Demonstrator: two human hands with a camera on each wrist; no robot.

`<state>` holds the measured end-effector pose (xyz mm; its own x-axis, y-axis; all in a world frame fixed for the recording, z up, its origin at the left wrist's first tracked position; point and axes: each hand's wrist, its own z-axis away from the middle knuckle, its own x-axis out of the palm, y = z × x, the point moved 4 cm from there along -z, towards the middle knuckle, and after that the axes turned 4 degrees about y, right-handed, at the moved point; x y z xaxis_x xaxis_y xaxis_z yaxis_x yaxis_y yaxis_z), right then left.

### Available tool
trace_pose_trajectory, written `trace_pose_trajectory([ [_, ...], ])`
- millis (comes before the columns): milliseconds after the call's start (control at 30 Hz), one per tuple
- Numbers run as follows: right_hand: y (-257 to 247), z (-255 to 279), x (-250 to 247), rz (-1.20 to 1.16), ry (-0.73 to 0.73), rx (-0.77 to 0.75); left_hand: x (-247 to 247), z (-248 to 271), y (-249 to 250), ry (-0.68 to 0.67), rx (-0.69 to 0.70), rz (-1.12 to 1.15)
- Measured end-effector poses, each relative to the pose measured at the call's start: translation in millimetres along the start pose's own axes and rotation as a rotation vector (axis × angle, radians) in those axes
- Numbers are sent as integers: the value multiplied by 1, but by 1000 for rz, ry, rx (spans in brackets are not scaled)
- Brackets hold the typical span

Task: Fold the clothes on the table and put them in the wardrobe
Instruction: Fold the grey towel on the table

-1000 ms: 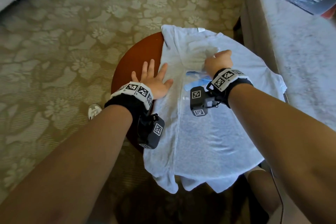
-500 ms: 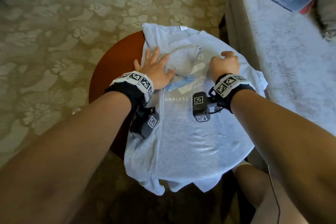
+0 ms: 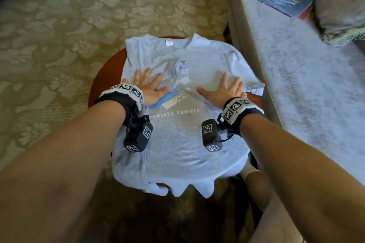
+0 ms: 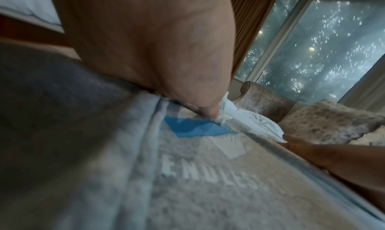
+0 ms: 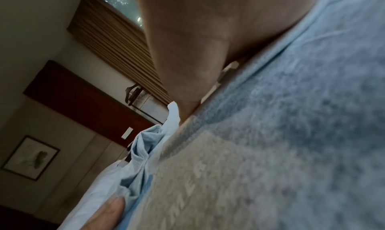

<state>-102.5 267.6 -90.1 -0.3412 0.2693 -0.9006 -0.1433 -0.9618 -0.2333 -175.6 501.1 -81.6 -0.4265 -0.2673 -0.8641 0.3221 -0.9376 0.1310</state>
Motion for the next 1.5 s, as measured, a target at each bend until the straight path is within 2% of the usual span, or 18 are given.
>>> trace_pose_trajectory([
  [67,-12,11,4,-59,10,-25,0,6,-17,-9,-8,15],
  [167,-12,13,-8,-198,166,32,-3,4,-24,-7,-4,34],
  [300,18,-6,-33,-280,407,322,-1,-7,-9,30,34,29],
  [367,37,-17,-36,-296,382,453,-1,-13,-1,39,57,29],
  [467,48,-28,-31,-370,240,516,-7,-19,9,63,73,73],
  [533,50,-29,-34,-444,261,553,-15,-18,13,113,68,101],
  [667,49,-28,-40,-649,304,534,-32,-22,23,276,26,198],
  [800,56,-26,-50,-853,403,599,-51,-34,56,378,113,295],
  [900,63,-31,-39,-851,232,459,-59,-46,85,428,192,490],
  [1000,70,-35,-33,-868,189,379,-50,-59,89,389,114,761],
  [1067,68,-38,-38,-855,295,365,-43,-64,84,384,76,920],
  [1133,61,-36,-50,-832,481,308,-43,-66,83,349,57,994],
  [1200,42,-28,-62,-851,621,126,-48,-69,84,253,14,1028],
  [1267,16,-16,-72,-866,645,-66,-55,-70,84,152,-27,1041],
  [1333,-15,-4,-75,-790,544,-242,-59,-75,83,41,-32,1100],
  [1433,-68,11,-48,-595,203,-575,-62,-75,80,-174,-23,1363],
  [1500,-88,16,-22,-479,19,-678,-64,-73,73,-254,-27,1418],
])
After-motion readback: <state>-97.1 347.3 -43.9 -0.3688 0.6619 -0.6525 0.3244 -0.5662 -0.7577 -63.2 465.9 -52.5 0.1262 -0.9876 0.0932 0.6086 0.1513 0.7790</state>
